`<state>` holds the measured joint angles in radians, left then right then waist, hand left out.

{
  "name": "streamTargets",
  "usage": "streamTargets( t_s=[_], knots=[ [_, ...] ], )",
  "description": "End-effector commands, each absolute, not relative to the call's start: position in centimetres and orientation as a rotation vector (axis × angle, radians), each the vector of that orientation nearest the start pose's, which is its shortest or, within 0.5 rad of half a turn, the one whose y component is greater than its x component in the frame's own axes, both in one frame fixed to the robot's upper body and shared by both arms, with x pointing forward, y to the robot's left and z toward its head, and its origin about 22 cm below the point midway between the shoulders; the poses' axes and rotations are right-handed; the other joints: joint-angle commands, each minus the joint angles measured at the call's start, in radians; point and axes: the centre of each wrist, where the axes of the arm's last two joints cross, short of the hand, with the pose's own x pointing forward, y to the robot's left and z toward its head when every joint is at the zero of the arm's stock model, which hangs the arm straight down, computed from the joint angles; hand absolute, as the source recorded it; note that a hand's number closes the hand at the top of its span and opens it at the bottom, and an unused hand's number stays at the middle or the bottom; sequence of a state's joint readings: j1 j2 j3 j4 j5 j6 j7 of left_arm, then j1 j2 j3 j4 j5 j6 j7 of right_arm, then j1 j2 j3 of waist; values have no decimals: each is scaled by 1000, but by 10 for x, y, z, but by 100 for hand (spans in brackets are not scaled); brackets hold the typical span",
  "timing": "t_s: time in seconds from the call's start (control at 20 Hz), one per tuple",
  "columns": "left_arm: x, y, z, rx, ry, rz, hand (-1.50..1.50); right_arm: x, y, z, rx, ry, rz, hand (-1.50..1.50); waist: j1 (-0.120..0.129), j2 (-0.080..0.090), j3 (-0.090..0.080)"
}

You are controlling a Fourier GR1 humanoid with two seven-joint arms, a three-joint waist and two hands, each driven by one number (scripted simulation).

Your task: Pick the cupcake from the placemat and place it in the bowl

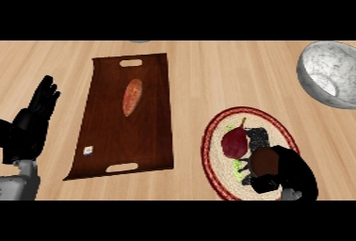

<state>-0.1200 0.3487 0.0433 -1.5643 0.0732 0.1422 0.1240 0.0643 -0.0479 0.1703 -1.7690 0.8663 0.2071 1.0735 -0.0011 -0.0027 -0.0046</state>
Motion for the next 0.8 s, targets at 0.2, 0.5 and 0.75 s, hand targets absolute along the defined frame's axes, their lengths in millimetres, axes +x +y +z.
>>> streamTargets(
  t_s=[0.2,0.5,0.75],
  knots=[
    [267,300,55,320,-1574,-76,0,234,-223,13,-834,-519,488,150,1,2,5],
    [267,306,63,329,-1563,-75,0,232,-204,26,-998,-519,461,150,2,1,5],
    [287,288,68,292,-1598,-105,0,296,-205,58,-913,-848,950,150,44,19,6]
  ],
)
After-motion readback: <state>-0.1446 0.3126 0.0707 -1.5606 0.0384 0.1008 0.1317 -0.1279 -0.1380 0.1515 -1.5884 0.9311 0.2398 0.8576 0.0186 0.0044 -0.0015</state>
